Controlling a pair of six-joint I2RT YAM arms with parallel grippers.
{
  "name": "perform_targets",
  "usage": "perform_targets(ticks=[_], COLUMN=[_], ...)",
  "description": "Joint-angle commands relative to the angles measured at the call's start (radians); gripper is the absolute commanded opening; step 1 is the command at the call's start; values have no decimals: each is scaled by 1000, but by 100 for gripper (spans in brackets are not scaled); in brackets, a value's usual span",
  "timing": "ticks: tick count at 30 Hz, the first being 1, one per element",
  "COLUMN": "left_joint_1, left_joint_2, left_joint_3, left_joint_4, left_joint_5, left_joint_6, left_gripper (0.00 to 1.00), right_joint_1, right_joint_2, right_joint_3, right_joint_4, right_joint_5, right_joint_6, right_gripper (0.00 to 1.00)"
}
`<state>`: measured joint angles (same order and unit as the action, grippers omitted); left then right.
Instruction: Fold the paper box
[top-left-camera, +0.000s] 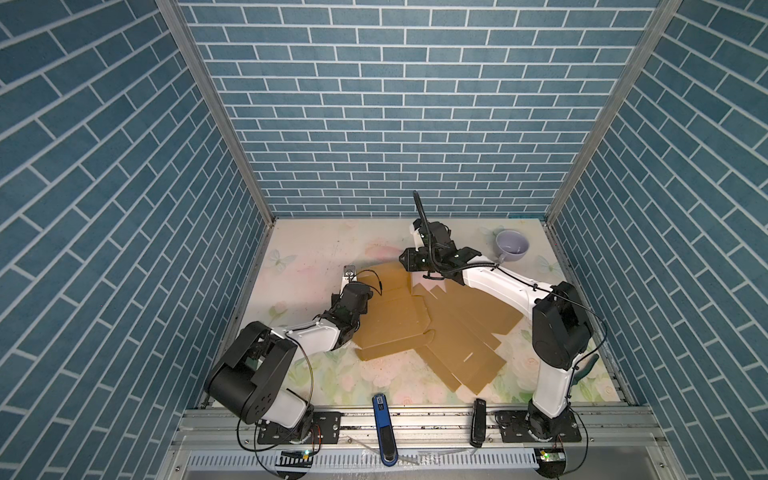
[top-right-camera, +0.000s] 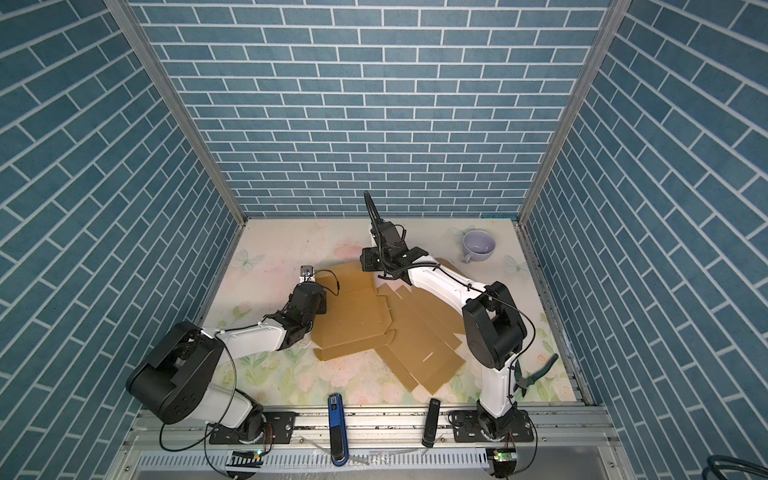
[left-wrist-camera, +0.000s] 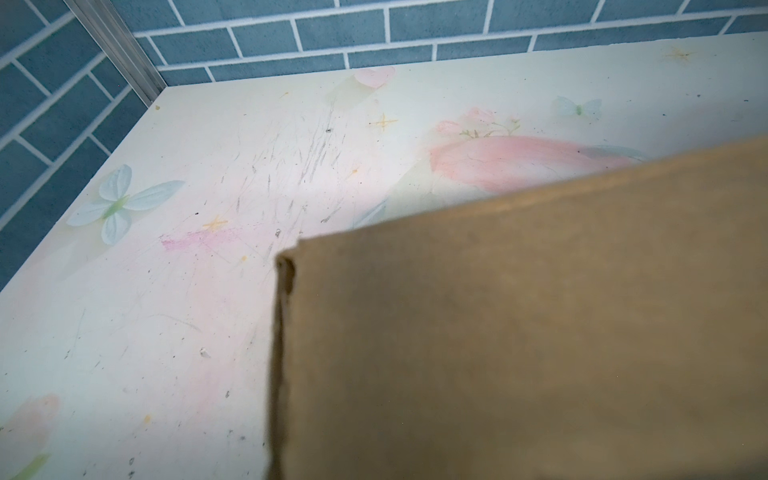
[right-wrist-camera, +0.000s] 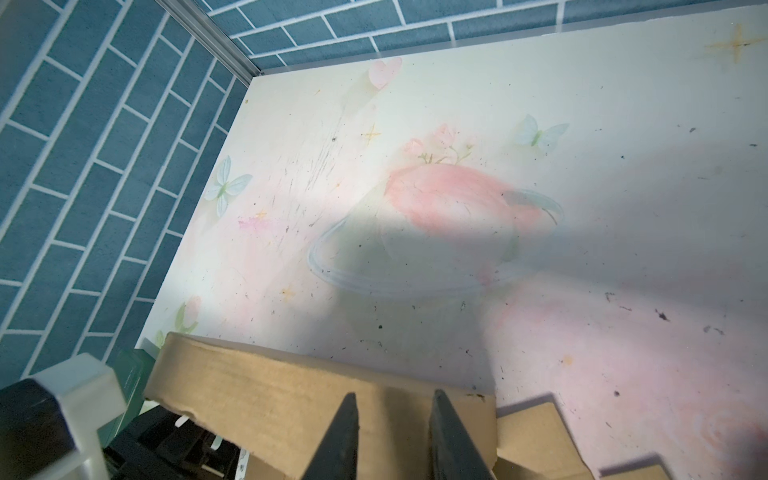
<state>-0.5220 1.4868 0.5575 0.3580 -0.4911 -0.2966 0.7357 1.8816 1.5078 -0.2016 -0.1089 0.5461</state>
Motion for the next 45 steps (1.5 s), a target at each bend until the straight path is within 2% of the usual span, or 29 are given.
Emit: perform_targets(ticks=[1,20,33,45], left_joint_1=[3,6,6,26], left_joint_2=[-7,-98,-192,-88], left_joint_3=[-10,-20,-74,-52], left_joint_4=[-4,-53,-113,-43], left_joint_5=[1,-6,1,24], left_joint_6=[-4,-7,-49,-68], left_gripper=[20,40,42,43], right_joint_1=[15,16,16,13], right_joint_2=[2,-22,-49,-88], right_joint_3=[-29,-29,-2,4], right_joint_4=[10,11,7,-8], right_joint_5=[1,15,57,75], right_joint_6=[18,9,-8,-34], right_gripper=[30,30,34,36])
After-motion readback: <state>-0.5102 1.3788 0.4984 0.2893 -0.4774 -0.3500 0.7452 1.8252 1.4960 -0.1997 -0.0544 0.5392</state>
